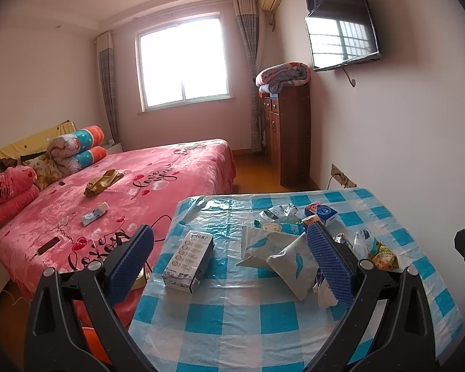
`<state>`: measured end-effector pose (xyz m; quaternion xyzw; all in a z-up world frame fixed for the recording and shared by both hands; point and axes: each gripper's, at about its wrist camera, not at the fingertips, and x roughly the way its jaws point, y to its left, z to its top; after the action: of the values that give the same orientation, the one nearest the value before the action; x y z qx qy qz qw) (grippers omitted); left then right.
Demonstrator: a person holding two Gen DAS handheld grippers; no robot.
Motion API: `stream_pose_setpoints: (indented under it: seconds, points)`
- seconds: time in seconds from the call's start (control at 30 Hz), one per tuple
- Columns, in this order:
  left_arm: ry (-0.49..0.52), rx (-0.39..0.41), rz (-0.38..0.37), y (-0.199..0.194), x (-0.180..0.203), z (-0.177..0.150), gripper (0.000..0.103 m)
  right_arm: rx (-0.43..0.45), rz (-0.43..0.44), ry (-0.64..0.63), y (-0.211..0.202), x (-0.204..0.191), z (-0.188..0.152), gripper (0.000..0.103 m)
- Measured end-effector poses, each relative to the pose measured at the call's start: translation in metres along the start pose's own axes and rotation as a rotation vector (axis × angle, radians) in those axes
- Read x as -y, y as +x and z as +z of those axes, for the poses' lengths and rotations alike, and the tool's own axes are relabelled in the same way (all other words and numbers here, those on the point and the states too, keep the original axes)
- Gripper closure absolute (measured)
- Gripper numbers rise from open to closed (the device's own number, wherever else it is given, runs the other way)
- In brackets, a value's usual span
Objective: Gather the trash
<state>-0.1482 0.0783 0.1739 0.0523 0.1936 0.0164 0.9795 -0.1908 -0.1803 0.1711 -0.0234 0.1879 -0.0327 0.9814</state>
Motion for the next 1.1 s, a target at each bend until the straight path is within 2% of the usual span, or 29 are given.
stream_pose_setpoints:
  seconds: [0.4, 0.7, 0.87, 1.1]
  points:
    - [0.006, -0.012, -0.001, 0.001, 0.003, -0.003, 0.003, -0.002, 0.002, -0.004, 0.001, 0.0, 0.002, 0.004]
    - [0.026, -0.067, -0.036, 0.013, 0.006, -0.015, 0.003, -0.054, 0.079, 0.035, 0.013, 0.014, -0.012, 0.004]
    - [0.016, -0.156, -0.129, 0.03, 0.007, -0.033, 0.003, -0.161, 0.08, 0.13, 0.033, 0.04, -0.036, 0.004]
    - [0.019, -0.222, -0.26, 0.054, 0.021, -0.045, 0.003, -0.272, 0.139, 0.222, 0.058, 0.06, -0.063, 0.005]
